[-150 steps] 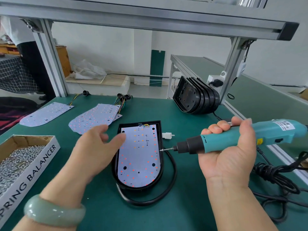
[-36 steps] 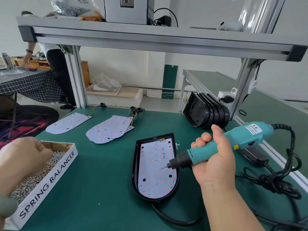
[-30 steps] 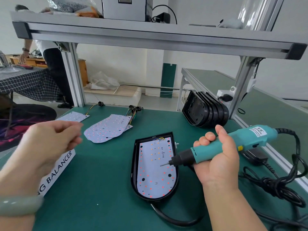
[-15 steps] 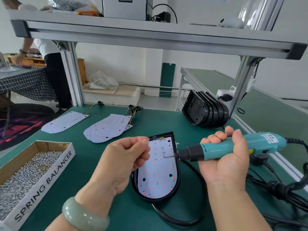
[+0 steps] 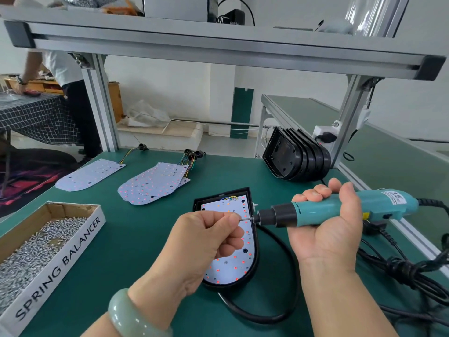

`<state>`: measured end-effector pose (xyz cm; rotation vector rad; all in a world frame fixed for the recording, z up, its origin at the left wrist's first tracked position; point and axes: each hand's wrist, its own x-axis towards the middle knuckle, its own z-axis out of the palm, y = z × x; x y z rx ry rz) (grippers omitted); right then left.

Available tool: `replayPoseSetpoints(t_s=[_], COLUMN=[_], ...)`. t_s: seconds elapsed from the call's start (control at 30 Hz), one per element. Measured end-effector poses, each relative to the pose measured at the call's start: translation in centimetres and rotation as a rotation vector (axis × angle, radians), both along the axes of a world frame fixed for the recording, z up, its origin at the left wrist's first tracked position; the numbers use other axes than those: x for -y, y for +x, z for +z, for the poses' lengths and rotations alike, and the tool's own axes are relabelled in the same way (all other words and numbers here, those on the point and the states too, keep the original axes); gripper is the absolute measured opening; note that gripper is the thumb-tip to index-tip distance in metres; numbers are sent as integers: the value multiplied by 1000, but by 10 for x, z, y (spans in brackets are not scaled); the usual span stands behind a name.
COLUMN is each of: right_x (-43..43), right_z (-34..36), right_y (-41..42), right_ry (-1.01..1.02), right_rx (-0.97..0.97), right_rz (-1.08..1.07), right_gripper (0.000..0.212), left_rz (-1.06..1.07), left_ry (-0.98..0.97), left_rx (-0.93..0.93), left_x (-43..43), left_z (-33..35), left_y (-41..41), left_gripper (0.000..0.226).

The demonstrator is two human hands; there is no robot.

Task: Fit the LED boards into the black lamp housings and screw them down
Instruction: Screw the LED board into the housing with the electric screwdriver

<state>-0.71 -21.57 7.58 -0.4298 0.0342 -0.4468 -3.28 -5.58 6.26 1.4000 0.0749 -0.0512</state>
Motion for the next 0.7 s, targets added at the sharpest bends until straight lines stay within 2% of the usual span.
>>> replayPoseSetpoints(t_s=[0.23, 0.43, 0.5, 0.6, 0.7], right_x=[-2, 0, 1, -1, -3], right_z=[1, 2, 2, 2, 2], right_y=[0, -1, -1, -2, -2], right_ry=[7, 64, 69, 60, 79], right_rx=[-17, -39, -62, -90, -106], right_rz=[-7, -26, -44, -64, -53], right_gripper=[11, 18, 20, 19, 19], left_rz=[26, 7, 41, 144, 141], left_ry=[-7, -293, -283, -165, -161], left_rx=[-1, -39, -12, 49, 55], left_x=[8, 23, 25, 27, 27], left_z=[0, -1, -2, -5, -5], left_y=[-3, -10, -11, -11, -11], left_gripper=[30, 24, 24, 21, 15])
